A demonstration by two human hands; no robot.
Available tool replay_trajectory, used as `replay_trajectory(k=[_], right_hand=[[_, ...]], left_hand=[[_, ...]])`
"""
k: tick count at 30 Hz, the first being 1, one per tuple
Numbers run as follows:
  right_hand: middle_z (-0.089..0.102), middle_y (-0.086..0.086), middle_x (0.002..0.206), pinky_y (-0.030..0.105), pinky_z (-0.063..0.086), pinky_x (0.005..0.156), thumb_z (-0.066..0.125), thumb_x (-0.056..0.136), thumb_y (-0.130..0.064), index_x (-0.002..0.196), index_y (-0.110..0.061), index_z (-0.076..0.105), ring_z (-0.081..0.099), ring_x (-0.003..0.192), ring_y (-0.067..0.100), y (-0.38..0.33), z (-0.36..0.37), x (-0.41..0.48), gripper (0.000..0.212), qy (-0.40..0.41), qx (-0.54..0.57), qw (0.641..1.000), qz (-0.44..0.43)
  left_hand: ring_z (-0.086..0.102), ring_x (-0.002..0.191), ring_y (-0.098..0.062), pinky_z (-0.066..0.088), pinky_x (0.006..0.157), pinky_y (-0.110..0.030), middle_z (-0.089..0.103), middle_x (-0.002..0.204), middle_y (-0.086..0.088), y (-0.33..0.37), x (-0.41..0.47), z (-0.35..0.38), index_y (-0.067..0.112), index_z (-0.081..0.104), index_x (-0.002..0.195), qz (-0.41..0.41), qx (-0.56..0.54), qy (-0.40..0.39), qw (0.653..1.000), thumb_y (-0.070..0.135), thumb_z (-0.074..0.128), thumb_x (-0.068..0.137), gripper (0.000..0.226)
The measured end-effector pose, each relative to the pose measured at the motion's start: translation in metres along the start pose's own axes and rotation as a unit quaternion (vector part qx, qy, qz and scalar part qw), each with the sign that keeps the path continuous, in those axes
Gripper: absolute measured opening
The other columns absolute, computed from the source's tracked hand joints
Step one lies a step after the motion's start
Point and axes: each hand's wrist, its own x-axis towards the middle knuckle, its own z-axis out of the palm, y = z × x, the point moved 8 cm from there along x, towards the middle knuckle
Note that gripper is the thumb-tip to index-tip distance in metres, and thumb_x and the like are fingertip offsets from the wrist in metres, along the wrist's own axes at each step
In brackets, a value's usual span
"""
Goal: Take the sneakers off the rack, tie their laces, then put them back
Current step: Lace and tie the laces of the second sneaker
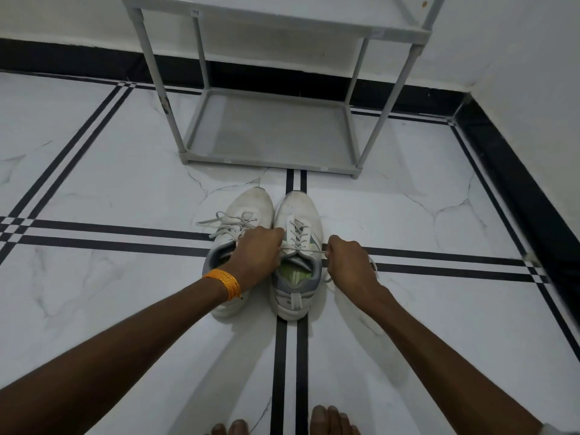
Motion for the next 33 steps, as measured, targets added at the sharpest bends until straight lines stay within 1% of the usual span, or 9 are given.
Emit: replay_trajectory(k=[2,4,7,10,14,25,29,31,33], right_hand=[[0.069,0.016,0.089,0.034,0.042,0.063,0.049,0.089,-0.004,0.089,0.001,0.064,0.062,0.082,0.031,0.005,-0.007,0.004,0.016,-0.019,0.033,0.999,0.024],[0.069,0.012,0.08,0.03,0.047,0.062,0.056,0.09,-0.01,0.08,0.002,0.067,0.063,0.075,0.022,0.01,-0.008,0.005,0.019,-0.082,0.204,0.974,0.058],[0.064,0.007,0.081,0.023,0.051,0.063,0.059,0.095,-0.02,0.079,-0.008,0.063,0.059,0.072,0.015,-0.006,-0.004,0.001,0.021,-0.153,0.51,0.841,0.092],[0.073,0.01,0.101,0.032,0.053,0.08,0.059,0.095,-0.022,0.091,-0.008,0.067,0.064,0.09,0.021,-0.017,0.008,0.002,0.016,-0.125,0.58,0.801,0.079],[0.075,0.009,0.106,0.033,0.056,0.088,0.065,0.091,-0.015,0.103,-0.001,0.069,0.069,0.102,0.023,-0.023,0.014,0.002,0.019,-0.072,0.608,0.787,0.072],[0.076,0.017,0.093,0.031,0.059,0.082,0.072,0.083,-0.002,0.115,-0.005,0.067,0.071,0.079,0.02,-0.021,0.015,0.016,0.033,-0.034,0.593,0.798,0.102],[0.076,0.016,0.091,0.024,0.06,0.073,0.066,0.086,0.004,0.116,-0.006,0.066,0.071,0.074,0.015,-0.018,0.014,0.019,0.031,-0.037,0.595,0.797,0.096],[0.075,0.016,0.095,0.026,0.06,0.075,0.063,0.087,0.004,0.116,-0.006,0.066,0.072,0.078,0.017,-0.017,0.014,0.019,0.03,-0.046,0.595,0.797,0.094],[0.074,0.015,0.1,0.027,0.06,0.076,0.06,0.089,0.004,0.115,-0.005,0.068,0.072,0.084,0.019,-0.018,0.013,0.018,0.028,-0.057,0.603,0.791,0.09]], left_hand=[[0.061,0.081,-0.039,0.036,0.063,-0.035,0.068,0.087,-0.021,0.0,-0.002,0.001,0.006,0.057,0.093,-0.007,-0.003,0.002,1.0,0.008,0.058,0.082,0.011],[0.062,0.082,-0.039,0.04,0.065,-0.036,0.068,0.087,-0.021,-0.002,-0.003,0.001,0.005,0.059,0.094,-0.017,-0.013,0.007,1.0,0.007,0.059,0.081,0.013],[0.062,0.08,-0.039,0.037,0.062,-0.035,0.068,0.084,-0.021,-0.002,-0.006,0.0,0.005,0.059,0.091,-0.028,-0.019,0.023,0.999,0.006,0.059,0.081,0.01],[0.062,0.079,-0.038,0.037,0.061,-0.035,0.068,0.085,-0.021,0.001,-0.005,0.001,0.005,0.059,0.091,-0.027,-0.02,0.015,0.999,0.007,0.06,0.081,0.011],[0.062,0.079,-0.035,0.037,0.062,-0.033,0.068,0.087,-0.019,0.001,-0.006,0.0,0.006,0.06,0.093,-0.028,-0.029,0.011,0.999,0.01,0.062,0.082,0.011],[0.063,0.086,-0.031,0.047,0.067,-0.034,0.071,0.087,-0.014,-0.009,0.0,-0.022,0.011,0.069,0.092,-0.029,-0.019,-0.024,0.999,0.022,0.061,0.085,0.016],[0.056,0.099,-0.024,0.045,0.085,-0.038,0.068,0.094,-0.004,-0.013,0.013,-0.046,0.022,0.076,0.087,-0.039,0.041,-0.043,0.997,0.042,0.062,0.088,0.024],[0.061,0.099,-0.017,0.047,0.087,-0.035,0.072,0.097,0.0,-0.015,0.017,-0.05,0.019,0.073,0.075,-0.056,-0.16,-0.051,0.984,0.041,0.063,0.088,0.028],[0.065,0.101,-0.013,0.047,0.092,-0.031,0.074,0.101,0.0,-0.009,0.012,-0.04,0.012,0.075,0.08,-0.072,-0.421,-0.074,0.901,0.036,0.06,0.092,0.031]])
